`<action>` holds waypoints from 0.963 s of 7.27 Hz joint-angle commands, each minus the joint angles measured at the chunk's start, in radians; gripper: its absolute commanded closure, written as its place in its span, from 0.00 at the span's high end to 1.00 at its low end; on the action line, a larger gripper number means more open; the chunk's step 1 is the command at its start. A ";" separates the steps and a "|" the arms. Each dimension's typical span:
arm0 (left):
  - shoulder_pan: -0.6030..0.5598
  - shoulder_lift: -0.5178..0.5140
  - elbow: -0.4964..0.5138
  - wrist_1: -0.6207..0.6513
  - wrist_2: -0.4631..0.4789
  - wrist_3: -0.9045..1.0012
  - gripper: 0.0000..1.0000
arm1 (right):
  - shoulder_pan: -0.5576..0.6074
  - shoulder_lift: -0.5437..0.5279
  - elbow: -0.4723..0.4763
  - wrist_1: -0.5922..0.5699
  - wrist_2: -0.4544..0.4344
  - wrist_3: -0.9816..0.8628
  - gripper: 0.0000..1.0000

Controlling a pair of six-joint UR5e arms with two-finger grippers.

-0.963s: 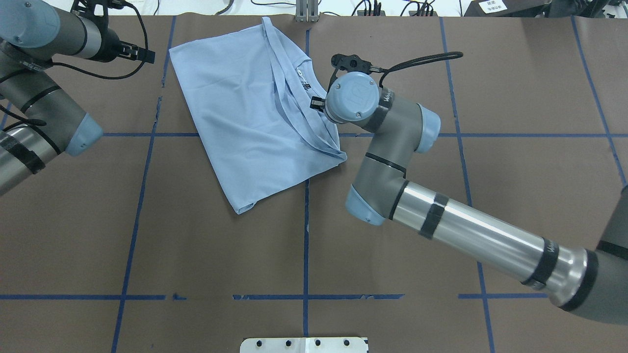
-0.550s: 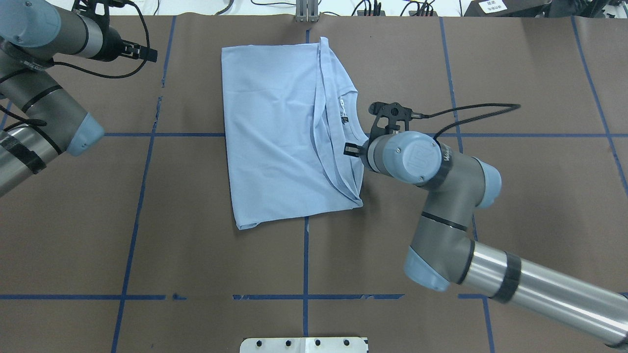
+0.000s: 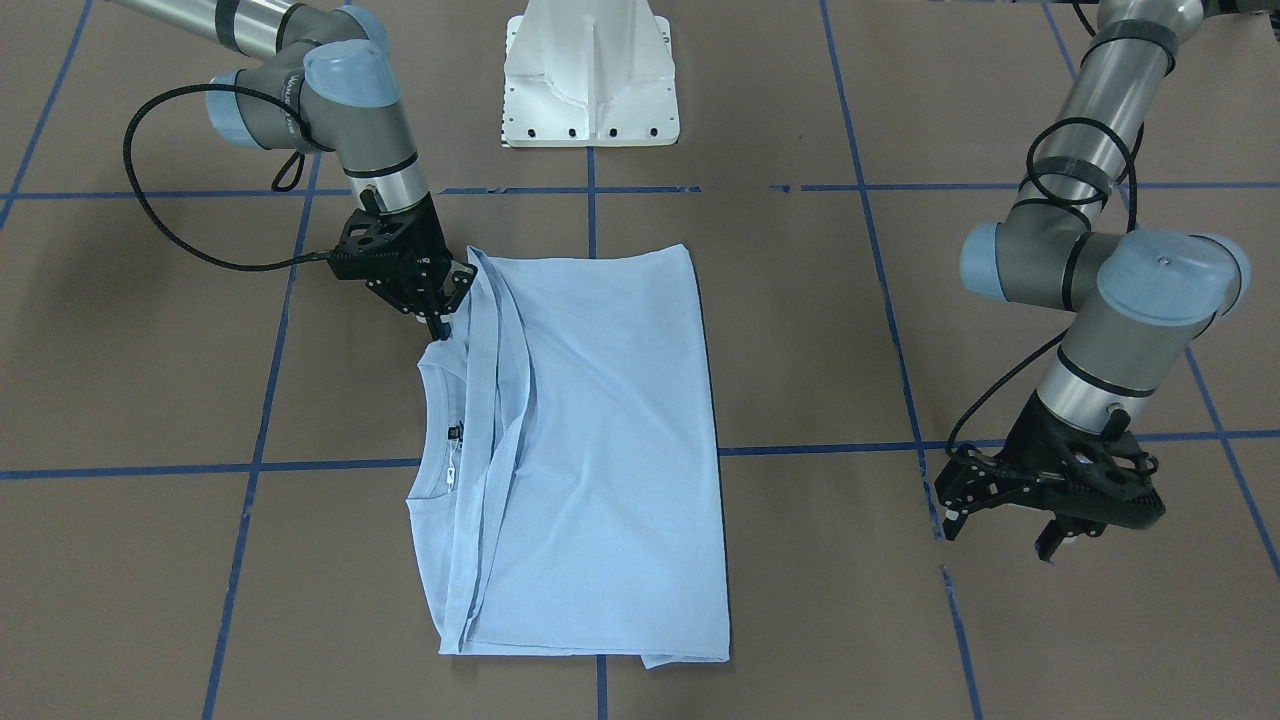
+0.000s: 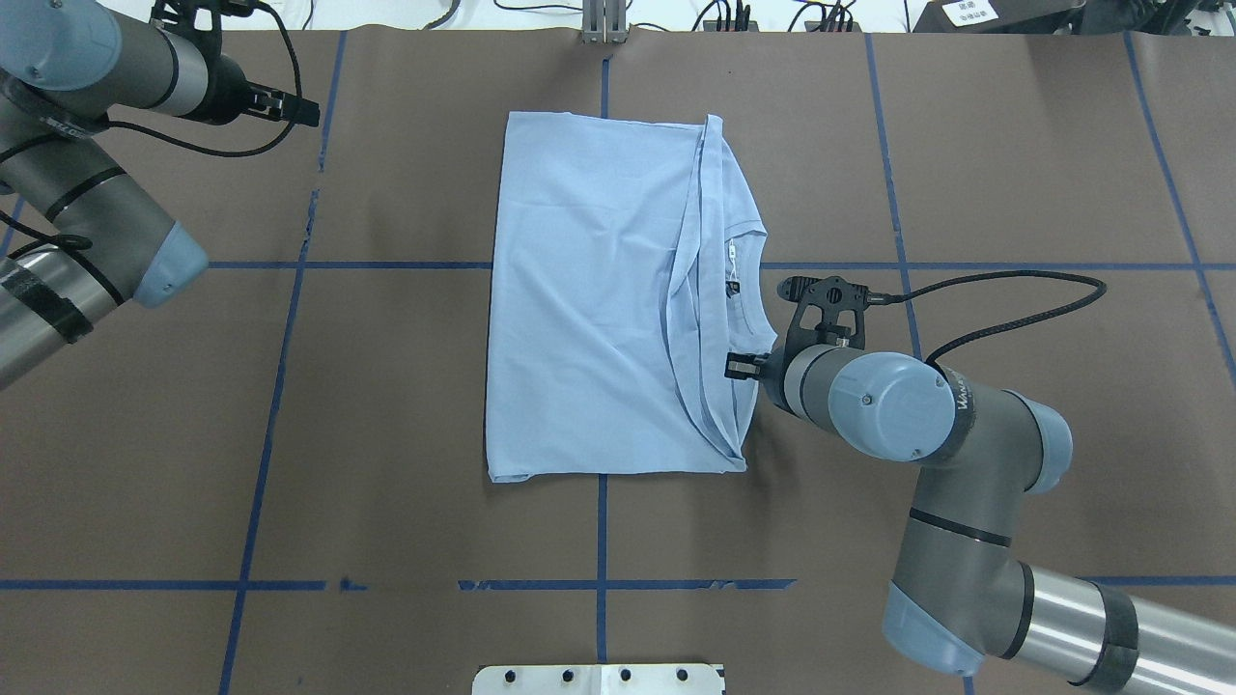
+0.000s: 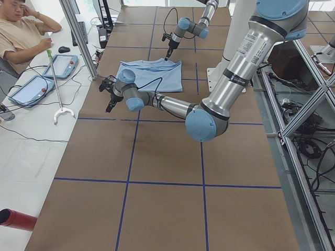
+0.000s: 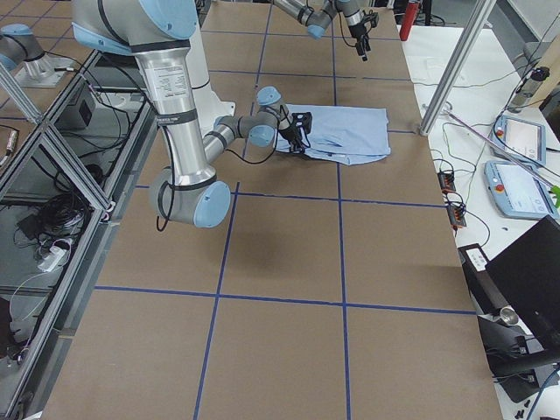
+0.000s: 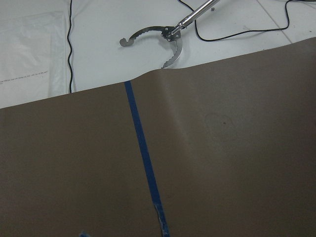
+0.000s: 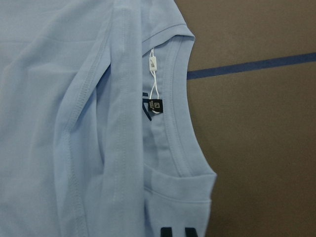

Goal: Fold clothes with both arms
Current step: 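Drag the collar edge toward the robot with the right gripper, straightening the shirt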

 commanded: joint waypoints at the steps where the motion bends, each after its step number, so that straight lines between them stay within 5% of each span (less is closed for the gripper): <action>1: 0.007 0.000 -0.003 0.001 -0.004 -0.018 1.00 | 0.016 0.015 0.031 -0.007 0.077 -0.139 1.00; 4: 0.030 0.000 0.001 -0.004 -0.004 -0.054 1.00 | -0.056 0.001 0.101 -0.071 0.095 -0.364 1.00; 5: 0.039 0.000 -0.002 -0.009 -0.004 -0.080 1.00 | -0.105 0.000 0.101 -0.071 0.049 -0.369 0.93; 7: 0.039 0.000 -0.011 -0.009 -0.004 -0.103 1.00 | -0.138 -0.002 0.099 -0.073 0.002 -0.439 0.54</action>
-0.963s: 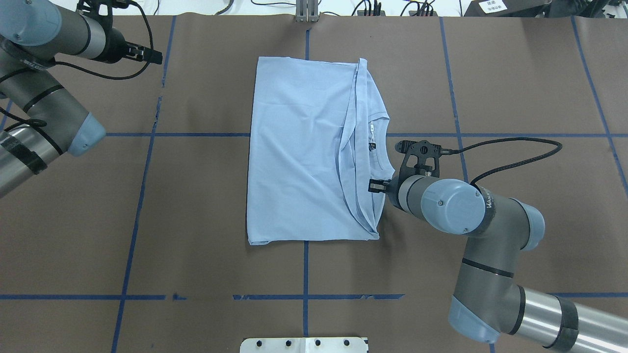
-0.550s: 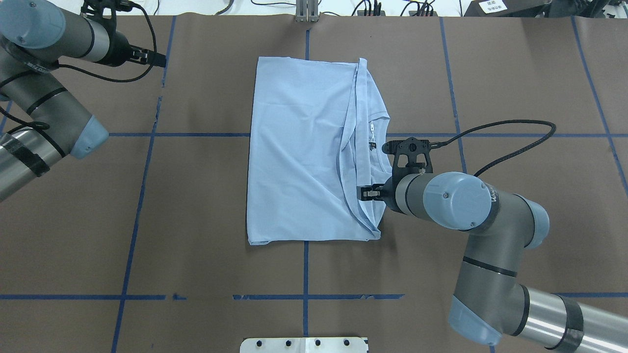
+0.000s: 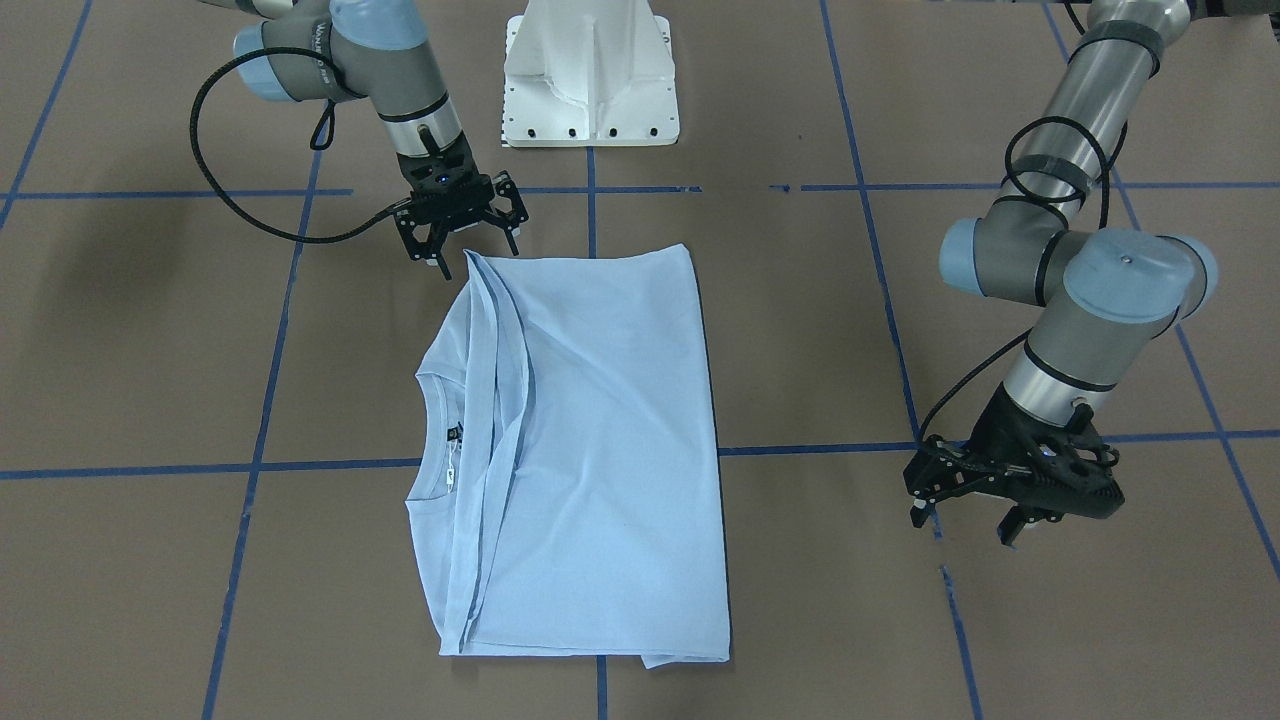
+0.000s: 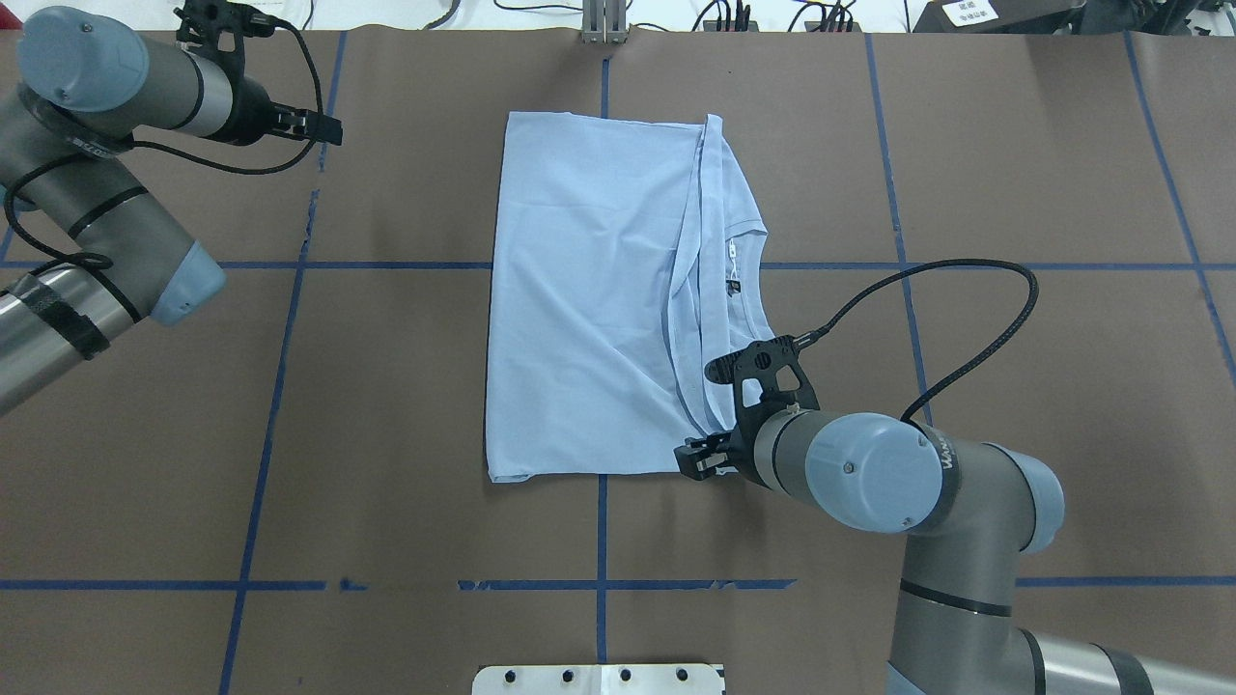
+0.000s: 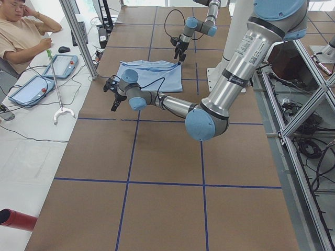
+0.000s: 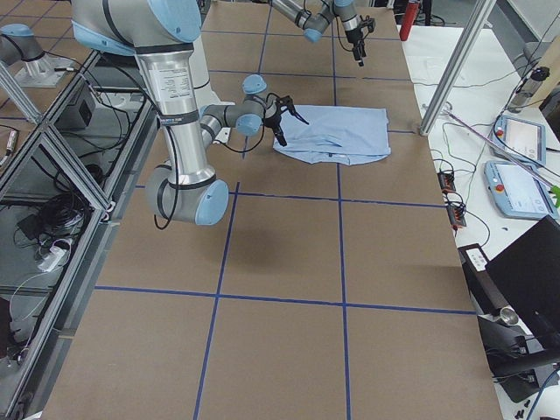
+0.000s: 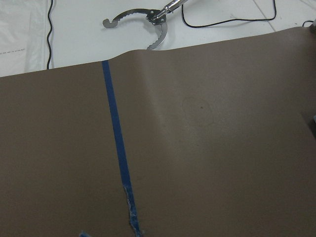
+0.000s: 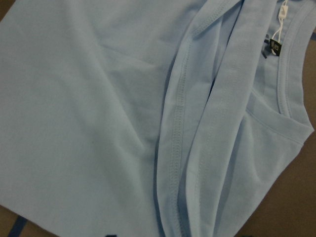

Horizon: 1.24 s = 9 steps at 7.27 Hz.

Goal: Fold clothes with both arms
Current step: 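Pull the shirt's near corner toward the robot with the right gripper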

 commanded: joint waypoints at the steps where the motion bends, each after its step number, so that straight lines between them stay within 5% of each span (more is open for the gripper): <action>1: 0.003 0.002 -0.004 -0.001 0.000 -0.013 1.00 | -0.019 -0.004 -0.001 -0.002 -0.021 -0.080 0.41; 6: 0.003 0.015 -0.013 -0.002 0.000 -0.013 1.00 | -0.014 -0.018 -0.006 -0.002 -0.039 -0.106 0.00; 9: 0.003 0.015 -0.013 -0.002 0.000 -0.013 1.00 | -0.013 -0.065 0.022 -0.002 -0.123 -0.106 0.00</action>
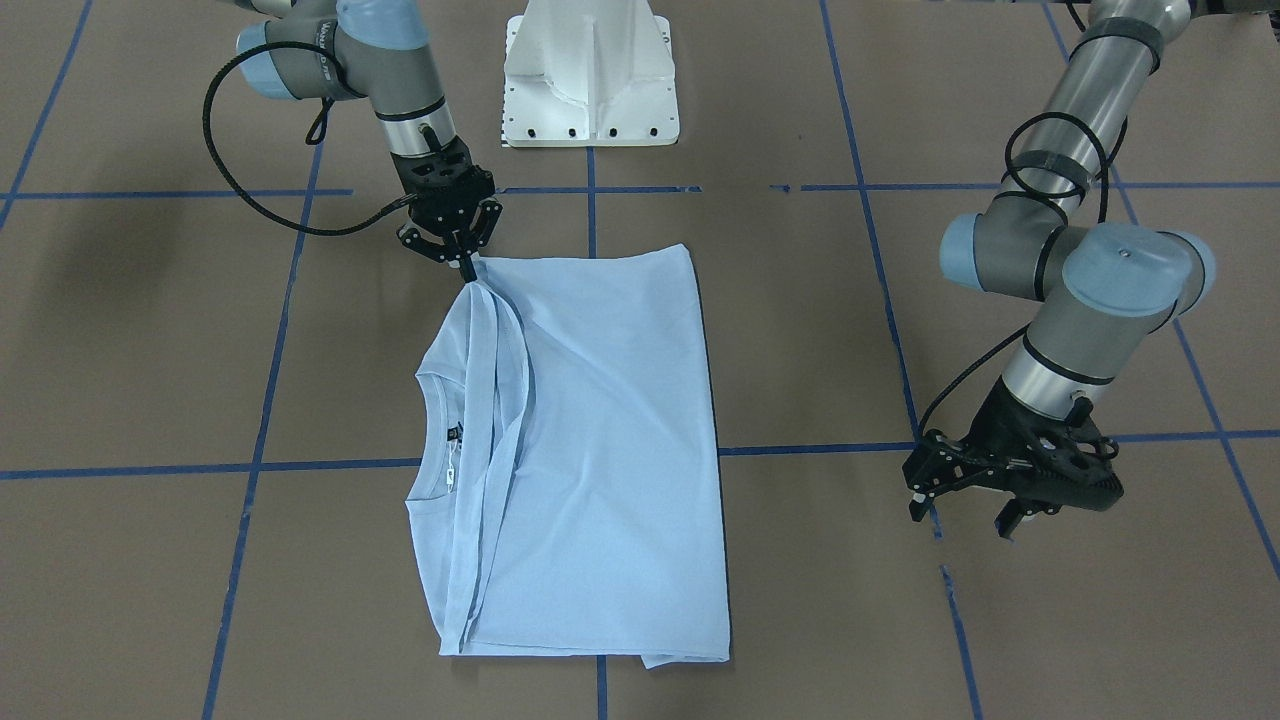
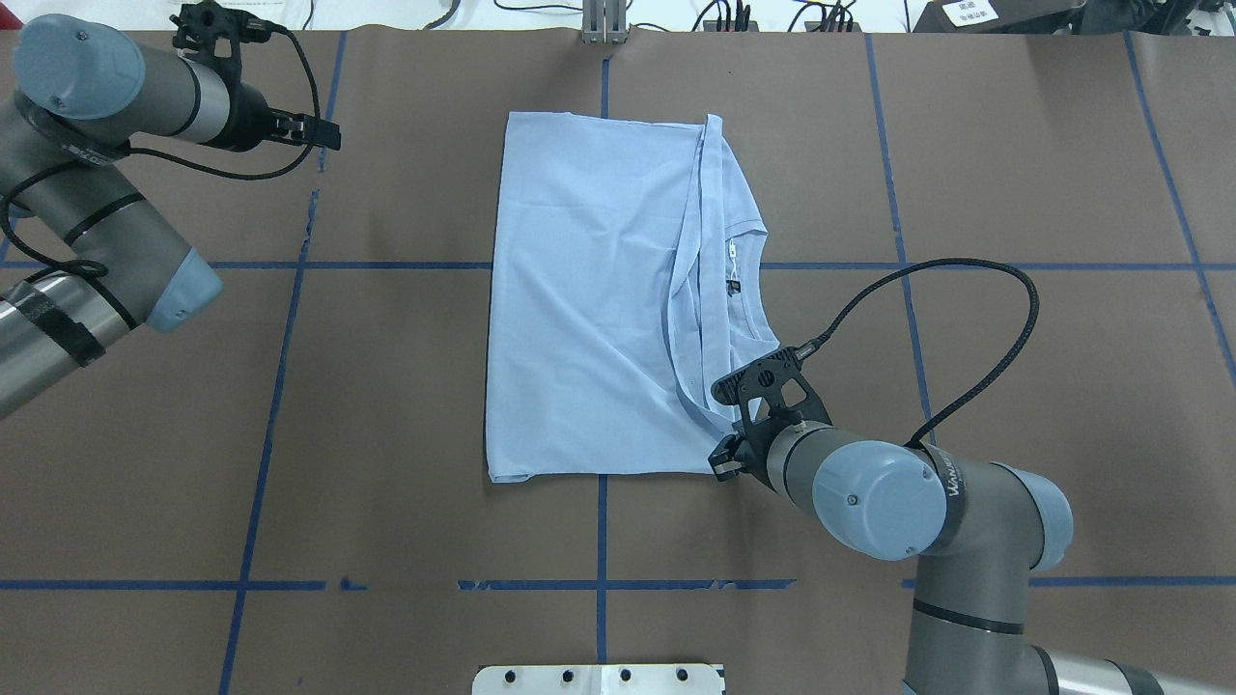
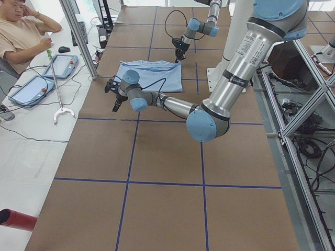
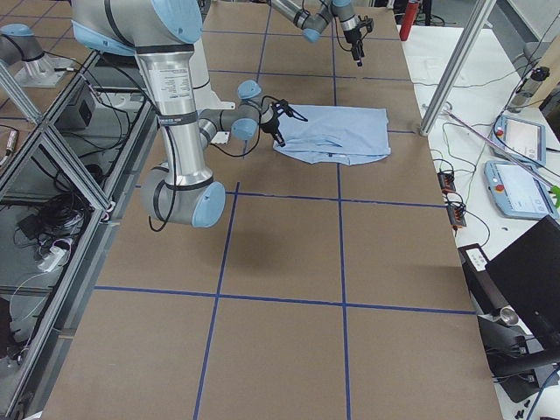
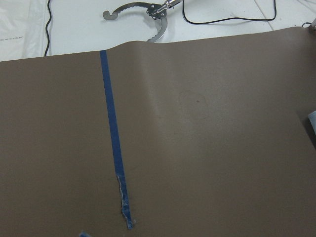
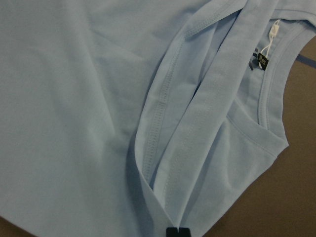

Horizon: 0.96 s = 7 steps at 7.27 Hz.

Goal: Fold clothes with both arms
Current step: 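Pull the shirt's near corner toward the robot with the right gripper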

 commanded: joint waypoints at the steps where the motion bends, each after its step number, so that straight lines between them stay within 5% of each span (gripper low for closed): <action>1: 0.000 0.000 0.000 0.000 0.000 0.000 1.00 | 0.001 -0.073 0.054 0.000 -0.017 0.015 0.00; 3: 0.006 0.000 0.001 0.000 0.000 0.000 1.00 | -0.029 -0.176 0.111 0.009 -0.023 0.204 0.00; 6: 0.006 0.005 0.001 0.000 0.000 -0.002 1.00 | -0.141 -0.175 0.105 0.008 -0.131 0.381 0.06; 7: 0.006 0.009 -0.003 -0.002 0.000 0.000 1.00 | -0.141 -0.171 0.104 0.008 -0.135 0.382 0.99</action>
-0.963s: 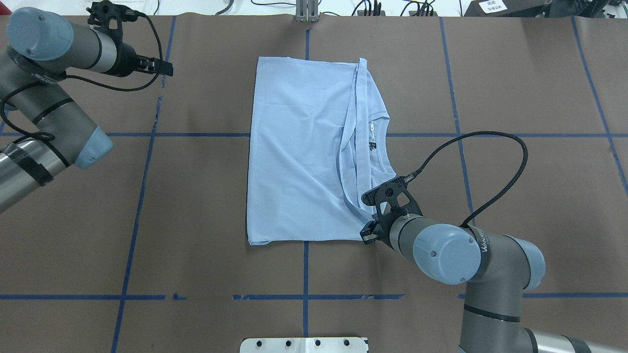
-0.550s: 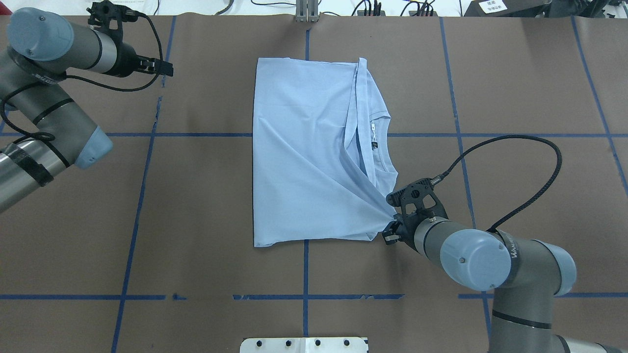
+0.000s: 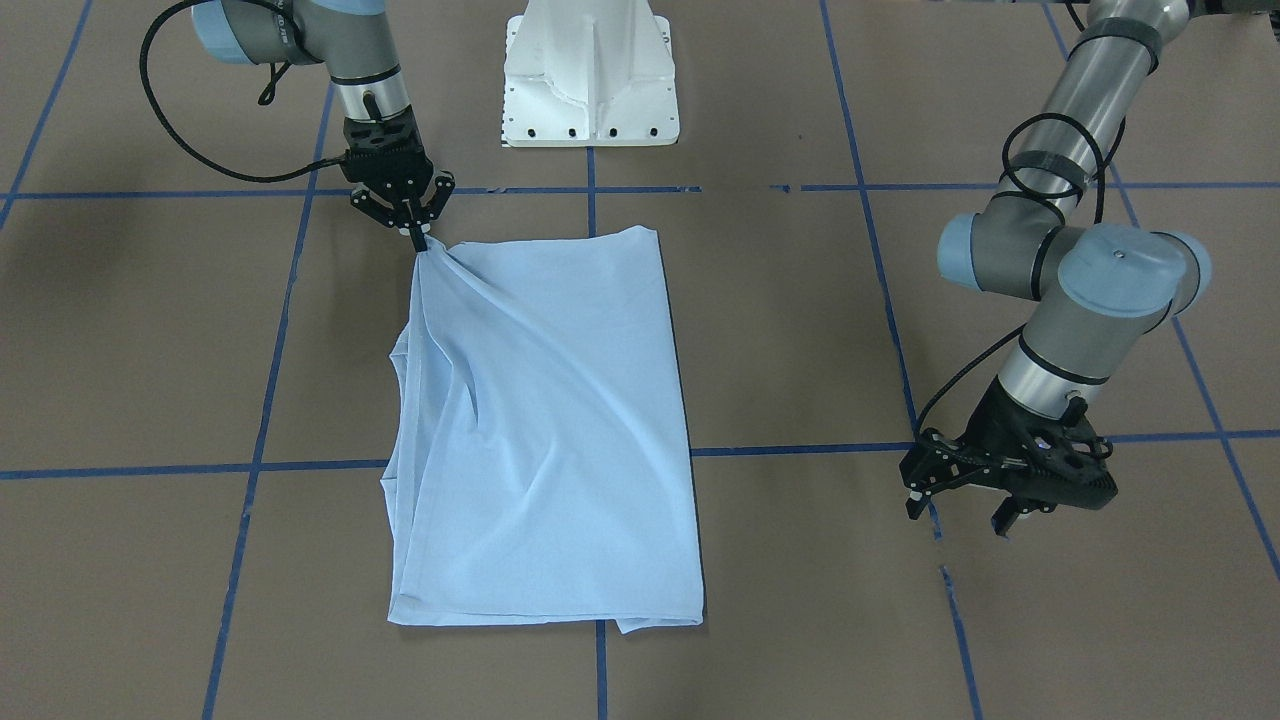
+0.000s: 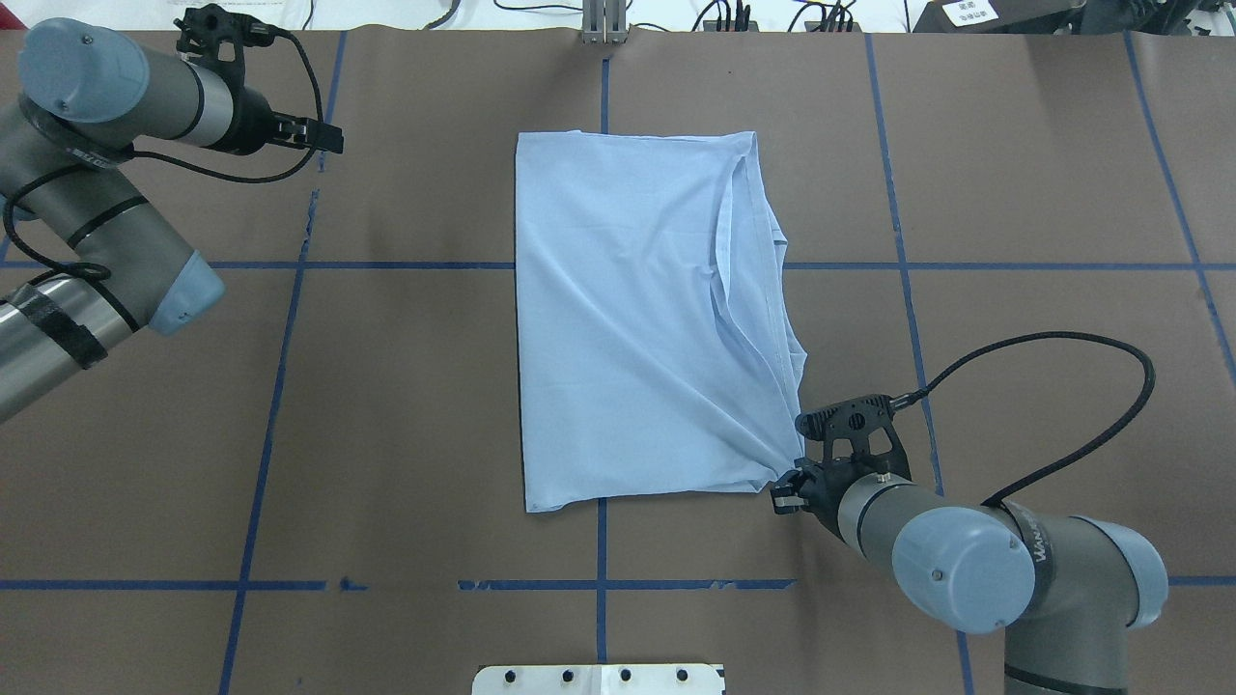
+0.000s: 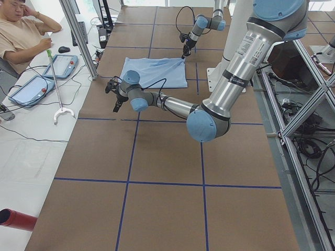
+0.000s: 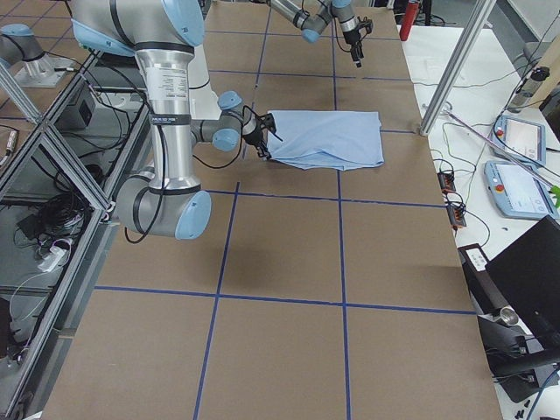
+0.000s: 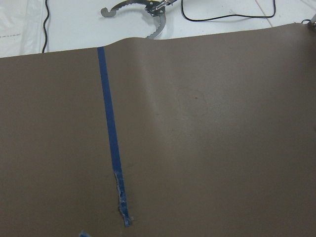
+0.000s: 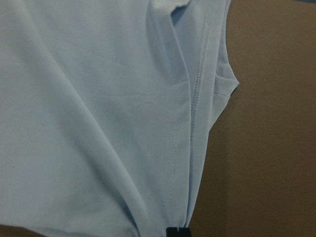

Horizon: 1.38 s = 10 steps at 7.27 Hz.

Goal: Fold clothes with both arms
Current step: 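Pull the shirt's near corner toward the robot with the right gripper, then move both grippers to the shirt's edge nearest the robot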

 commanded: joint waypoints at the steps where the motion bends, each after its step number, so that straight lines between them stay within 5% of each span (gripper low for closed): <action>1: 0.000 0.010 -0.011 -0.001 0.000 0.001 1.00 | -0.015 0.013 0.016 0.001 -0.004 0.011 1.00; 3: 0.000 0.017 -0.054 0.011 -0.052 -0.024 1.00 | 0.075 0.048 0.044 0.006 0.106 0.009 1.00; 6: 0.144 0.104 -0.279 0.013 -0.038 -0.357 1.00 | 0.083 -0.037 0.044 0.277 0.110 0.226 1.00; 8: 0.350 0.195 -0.504 0.092 0.080 -0.590 1.00 | 0.095 -0.039 0.044 0.278 0.092 0.404 0.98; 10: 0.559 0.192 -0.620 0.238 0.234 -0.799 1.00 | 0.139 -0.032 0.038 0.252 0.092 0.473 0.97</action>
